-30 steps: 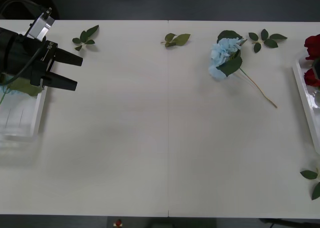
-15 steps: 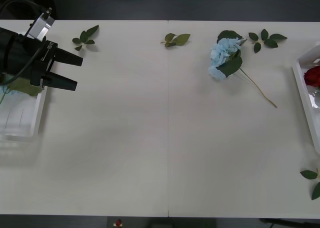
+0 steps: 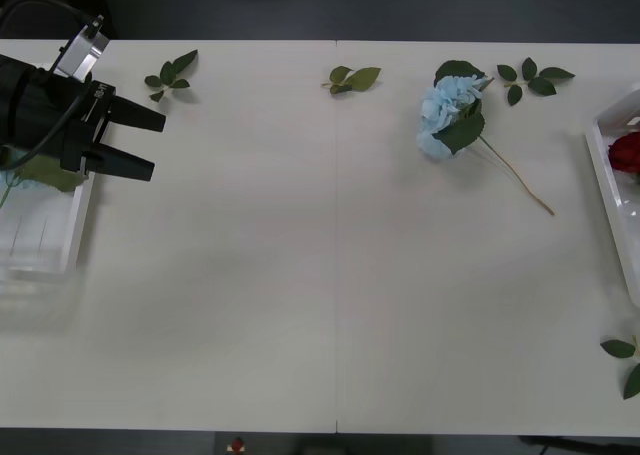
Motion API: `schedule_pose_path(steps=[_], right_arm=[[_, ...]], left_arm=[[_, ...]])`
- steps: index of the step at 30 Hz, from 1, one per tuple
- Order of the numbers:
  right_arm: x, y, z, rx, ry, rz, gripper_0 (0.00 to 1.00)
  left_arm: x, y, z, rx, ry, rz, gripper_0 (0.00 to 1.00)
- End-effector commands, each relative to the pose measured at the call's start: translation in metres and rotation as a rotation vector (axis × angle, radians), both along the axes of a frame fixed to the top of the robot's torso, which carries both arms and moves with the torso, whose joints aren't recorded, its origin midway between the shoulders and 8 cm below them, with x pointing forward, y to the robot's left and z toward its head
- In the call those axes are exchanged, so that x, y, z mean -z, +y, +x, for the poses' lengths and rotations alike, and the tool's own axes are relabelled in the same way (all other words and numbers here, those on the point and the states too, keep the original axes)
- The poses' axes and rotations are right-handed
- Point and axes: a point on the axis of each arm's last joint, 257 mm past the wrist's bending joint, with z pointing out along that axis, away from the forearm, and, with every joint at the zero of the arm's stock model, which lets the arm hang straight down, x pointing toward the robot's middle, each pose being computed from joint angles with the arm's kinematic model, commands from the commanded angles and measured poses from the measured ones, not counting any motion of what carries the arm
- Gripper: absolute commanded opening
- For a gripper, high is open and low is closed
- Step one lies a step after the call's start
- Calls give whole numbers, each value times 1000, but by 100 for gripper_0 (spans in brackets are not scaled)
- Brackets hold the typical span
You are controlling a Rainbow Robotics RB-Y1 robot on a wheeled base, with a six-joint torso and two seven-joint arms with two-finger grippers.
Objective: Put the red flowers into the right box and the blue flowers into the left box
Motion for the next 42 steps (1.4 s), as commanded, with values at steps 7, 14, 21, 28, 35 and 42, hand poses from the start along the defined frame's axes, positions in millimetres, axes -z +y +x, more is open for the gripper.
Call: schedule_pose_path(steps=[7,14,21,28,35,42], right_arm=[[-22,-18,10,5,-60,6,39],[-18,-8,16,-23,-69,49,77],[-15,19,26,-65,-76,126,90],[-24,81,34,-181,-43,250,91],[-39,161,30,-243,8,430,90],[-58,230,28,-303,76,486,91]], left_arm=[[-14,0,2,4,-43,-11,100],[-14,0,2,4,-43,-11,100],[-14,0,2,4,-43,-11,100],[-14,0,2,4,-43,-11,100],[-14,0,2,4,-43,-11,100],[-14,0,2,4,-43,-11,100]])
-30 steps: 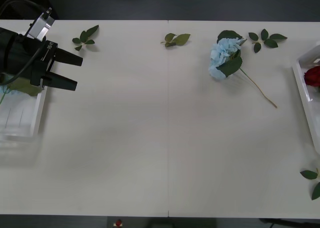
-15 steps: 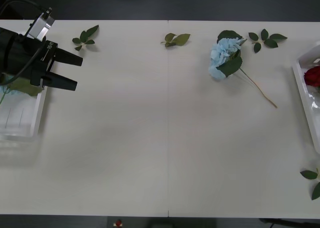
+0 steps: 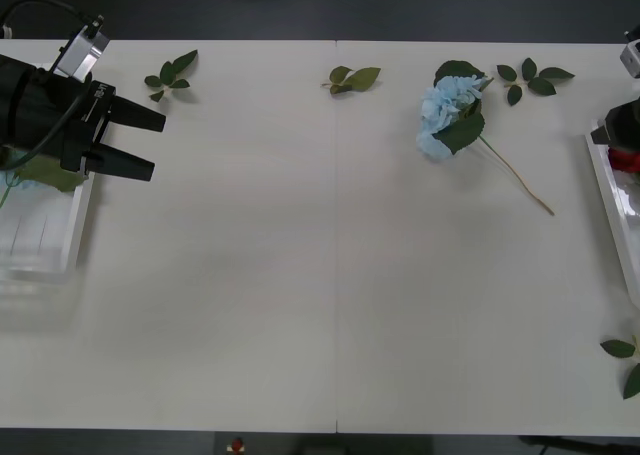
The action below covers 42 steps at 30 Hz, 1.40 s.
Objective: Put the red flowers into the right box and the blue flowers into the left box
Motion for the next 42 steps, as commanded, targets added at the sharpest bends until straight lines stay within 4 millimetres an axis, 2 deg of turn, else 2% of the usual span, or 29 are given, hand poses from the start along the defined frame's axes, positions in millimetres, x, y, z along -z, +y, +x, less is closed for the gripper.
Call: schedule_pose_path(steps=[1,5,9,13,19,28,42], right_arm=[[-30,32,9,-52,-7,1,91],[-25,68,15,-91,11,46,91],[-11,99,18,-128,30,68,90],[2,123,25,-158,28,78,91],[24,148,40,-178,13,101,91],[55,161,65,-181,-25,138,91],[72,156,85,-170,-80,168,91]], left_arm=[[-14,0,2,4,-43,-11,100],[-14,0,2,4,-43,-11,100],[-14,0,2,4,-43,-11,100],[-14,0,2,4,-43,-11,100],[-14,0,2,4,-43,-11,100],[-14,0,2,4,-43,-11,100],[-14,0,2,4,-43,-11,100]])
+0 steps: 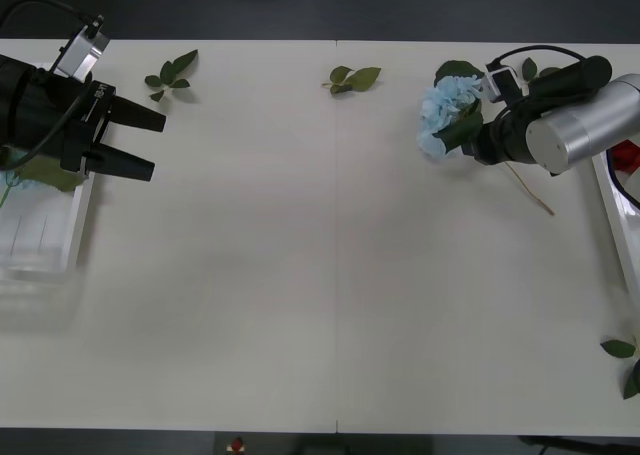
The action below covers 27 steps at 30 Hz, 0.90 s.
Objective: Put the red flowers into the right box and the blue flowers into the left box
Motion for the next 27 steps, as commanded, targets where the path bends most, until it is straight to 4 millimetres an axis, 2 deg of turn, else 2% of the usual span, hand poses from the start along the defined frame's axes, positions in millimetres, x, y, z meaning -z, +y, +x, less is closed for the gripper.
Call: schedule_pose_path(steps=[1,9,20,24,27], right_arm=[[-18,0,15,-20,-52,-9,91],[-8,-6,23,0,-59,1,91],[6,0,26,-17,-72,-7,89],[8,5,28,-23,-78,-6,80],[11,7,30,-23,-83,-6,67]], left_arm=[[-14,0,2,4,-43,-11,100],[-14,0,2,4,-43,-11,100],[-14,0,2,4,-43,-11,100],[-14,0,2,4,-43,-11,100],[-14,0,2,4,-43,-11,100]])
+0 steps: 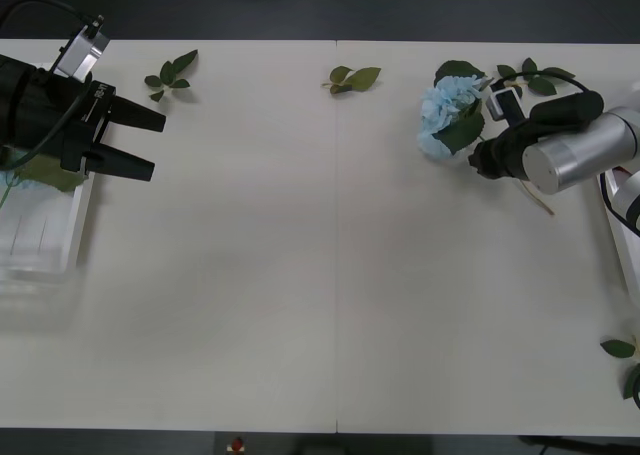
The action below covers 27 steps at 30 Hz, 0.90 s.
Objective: Put the red flowers into the right box and the blue flowers into the left box
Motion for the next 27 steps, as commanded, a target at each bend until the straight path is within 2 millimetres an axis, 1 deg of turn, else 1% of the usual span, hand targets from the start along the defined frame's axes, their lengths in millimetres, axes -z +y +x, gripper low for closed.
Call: schedule_pose_path(steps=[1,2,3,5,6,8,11,14,16,21,24,26,27], right_arm=[[-26,28,21,-46,-53,2,59],[-26,29,22,-46,-56,2,50],[-26,28,22,-44,-57,3,47],[-26,31,23,-48,-60,3,32],[-26,30,23,-48,-59,1,30],[-27,30,24,-49,-61,1,19],[-27,31,24,-51,-61,3,10],[-28,32,24,-50,-62,7,4],[-29,32,25,-50,-63,8,2],[-32,30,25,-51,-66,8,1],[-39,29,25,-51,-70,35,0],[-49,30,24,-63,-70,59,0],[-51,30,23,-72,-66,59,0]], left_arm=[[-14,0,2,4,-42,-11,100],[-14,0,2,4,-42,-11,100],[-14,0,2,4,-42,-11,100],[-14,0,2,4,-42,-11,100],[-14,0,2,4,-42,-11,100],[-14,0,2,4,-42,-11,100],[-14,0,2,4,-42,-11,100],[-14,0,2,4,-42,-11,100],[-14,0,2,4,-42,-11,100],[-14,0,2,4,-42,-11,100],[-14,0,2,4,-42,-11,100],[-14,0,2,4,-42,-11,100],[-14,0,2,4,-42,-11,100]])
